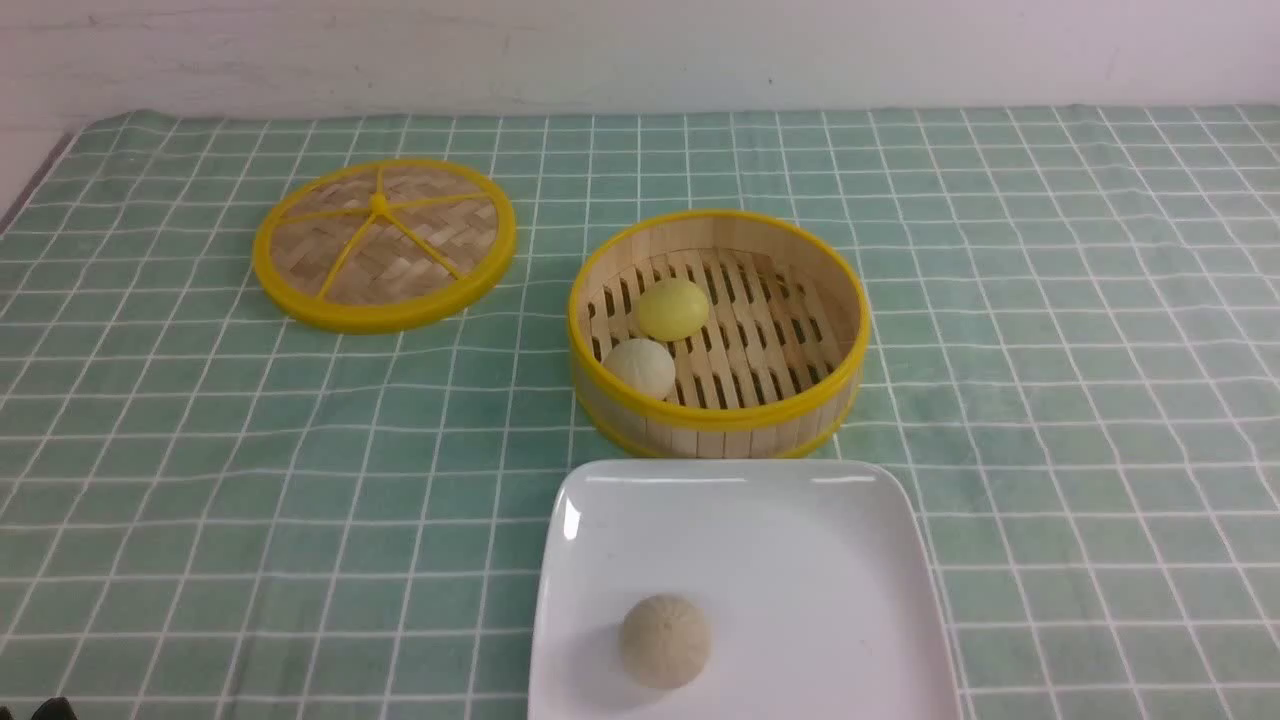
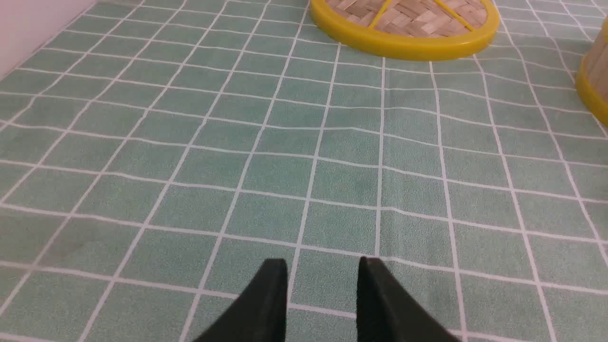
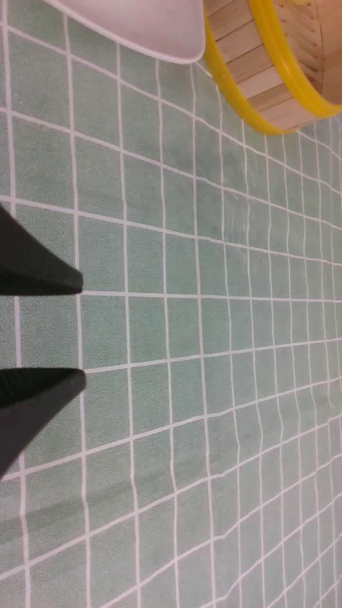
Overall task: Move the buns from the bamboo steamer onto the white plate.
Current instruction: 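Reach into the bamboo steamer and grasp a bun with the left gripper, then carry the bun from the bamboo steamer to the plate with the left gripper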
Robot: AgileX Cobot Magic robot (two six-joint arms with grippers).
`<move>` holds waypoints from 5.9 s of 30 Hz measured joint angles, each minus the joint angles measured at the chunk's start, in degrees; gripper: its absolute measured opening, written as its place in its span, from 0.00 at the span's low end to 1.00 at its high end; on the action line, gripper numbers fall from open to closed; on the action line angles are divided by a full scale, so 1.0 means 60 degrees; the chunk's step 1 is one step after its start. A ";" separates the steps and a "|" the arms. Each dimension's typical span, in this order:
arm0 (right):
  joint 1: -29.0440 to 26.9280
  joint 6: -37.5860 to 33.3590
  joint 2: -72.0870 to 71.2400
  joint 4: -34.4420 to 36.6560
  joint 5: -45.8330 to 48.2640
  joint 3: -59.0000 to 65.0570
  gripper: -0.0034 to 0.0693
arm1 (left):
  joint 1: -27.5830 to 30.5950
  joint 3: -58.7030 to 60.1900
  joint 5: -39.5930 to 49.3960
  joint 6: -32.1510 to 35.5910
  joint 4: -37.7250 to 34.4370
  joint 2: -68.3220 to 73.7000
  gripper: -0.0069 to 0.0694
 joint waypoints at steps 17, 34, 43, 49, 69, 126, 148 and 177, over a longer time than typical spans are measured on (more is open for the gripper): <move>0.0000 0.0000 0.0000 0.0000 0.0000 0.0000 0.38 | 0.0000 0.0000 0.0000 0.0000 0.0000 0.0000 0.41; 0.0000 0.0000 0.0000 0.0000 0.0000 0.0000 0.38 | 0.0000 0.0000 0.0000 0.0000 0.0000 0.0000 0.41; 0.0000 0.0000 0.0000 0.0000 0.0000 0.0000 0.38 | 0.0000 0.0010 -0.0217 -0.2218 -0.2722 0.0000 0.41; 0.0000 0.0000 0.0000 0.0000 0.0000 0.0000 0.38 | 0.0000 0.0017 -0.0655 -0.4400 -0.5650 0.0000 0.41; 0.0000 0.0000 0.0000 0.0000 0.0000 0.0000 0.38 | 0.0000 -0.3034 0.0961 -0.1936 -0.4764 0.1499 0.09; 0.0000 0.0000 0.0000 0.0000 0.0000 0.0000 0.38 | -0.4567 -1.9791 0.6919 0.1348 -0.2048 2.1585 0.63; 0.0000 0.0000 0.0000 0.0000 0.0000 0.0000 0.38 | -0.4567 -2.0368 0.7658 0.1368 -0.2578 2.2242 0.60; 0.0000 0.0000 0.0000 0.0000 0.0000 0.0000 0.38 | -0.5759 -1.6325 0.7994 0.2275 -0.4799 1.8973 0.13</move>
